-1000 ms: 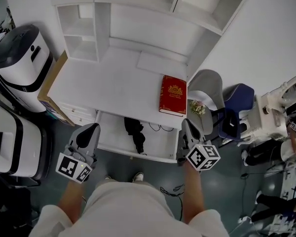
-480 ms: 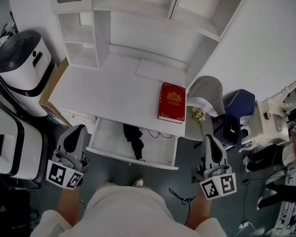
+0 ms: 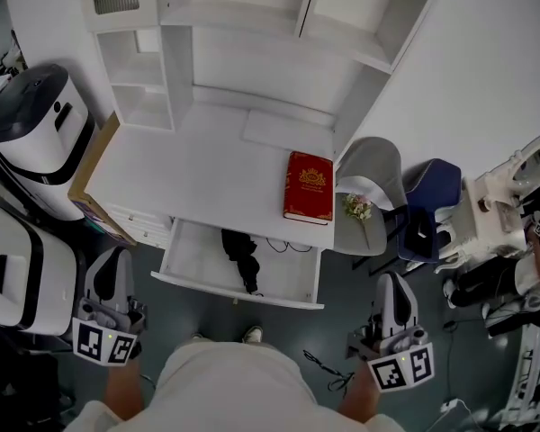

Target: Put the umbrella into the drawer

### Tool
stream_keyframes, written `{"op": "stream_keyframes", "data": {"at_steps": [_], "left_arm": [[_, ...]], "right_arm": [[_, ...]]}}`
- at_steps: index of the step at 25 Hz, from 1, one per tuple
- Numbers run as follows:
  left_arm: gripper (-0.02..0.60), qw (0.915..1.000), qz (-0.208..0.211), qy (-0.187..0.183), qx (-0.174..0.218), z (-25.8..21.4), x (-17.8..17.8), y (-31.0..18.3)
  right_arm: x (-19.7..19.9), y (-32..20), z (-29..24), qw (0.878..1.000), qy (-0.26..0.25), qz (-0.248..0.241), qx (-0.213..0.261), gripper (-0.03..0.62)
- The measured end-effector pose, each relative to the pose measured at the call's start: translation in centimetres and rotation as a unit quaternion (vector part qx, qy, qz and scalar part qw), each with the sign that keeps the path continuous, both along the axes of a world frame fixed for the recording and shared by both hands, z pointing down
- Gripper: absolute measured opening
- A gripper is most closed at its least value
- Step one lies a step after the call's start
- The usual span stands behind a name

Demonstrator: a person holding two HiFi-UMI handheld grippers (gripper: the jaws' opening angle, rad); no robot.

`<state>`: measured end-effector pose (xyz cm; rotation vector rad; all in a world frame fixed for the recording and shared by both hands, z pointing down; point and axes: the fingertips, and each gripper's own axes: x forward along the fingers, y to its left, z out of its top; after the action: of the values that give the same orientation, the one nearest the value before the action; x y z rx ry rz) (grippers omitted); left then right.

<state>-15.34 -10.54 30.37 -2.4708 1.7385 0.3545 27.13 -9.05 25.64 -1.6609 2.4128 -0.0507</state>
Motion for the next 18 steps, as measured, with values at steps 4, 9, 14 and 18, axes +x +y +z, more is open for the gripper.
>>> {"op": "stream_keyframes", "data": {"at_steps": [4,9,14,18], "left_arm": [[0.015,0.9999,0.009,-0.013,-0.006,0.4,-0.1,-0.4],[0.015,0.9996,0.021,-0.018,0.008,-0.5,-0.1,-0.5],[0.015,0.9995,0.027,-0.012,0.009,-0.7,-0.1,0.0],[0.014,0.9995,0.029,-0.008,0.005,-0.3,-0.3,0.4]], "right_arm": [[-0.6,0.3,-0.2,1.000,0.012,0.002,0.001,-0.002],[-1.8,0.4,-0.5,1.000,0.022,-0.004,0.008,-0.002],[-2.8,0.7,-0.8,0.999,0.033,-0.009,0.007,-0.002],[-3.3,0.7,-0.5,0.999,0.034,-0.011,0.000,-0.002]]}}
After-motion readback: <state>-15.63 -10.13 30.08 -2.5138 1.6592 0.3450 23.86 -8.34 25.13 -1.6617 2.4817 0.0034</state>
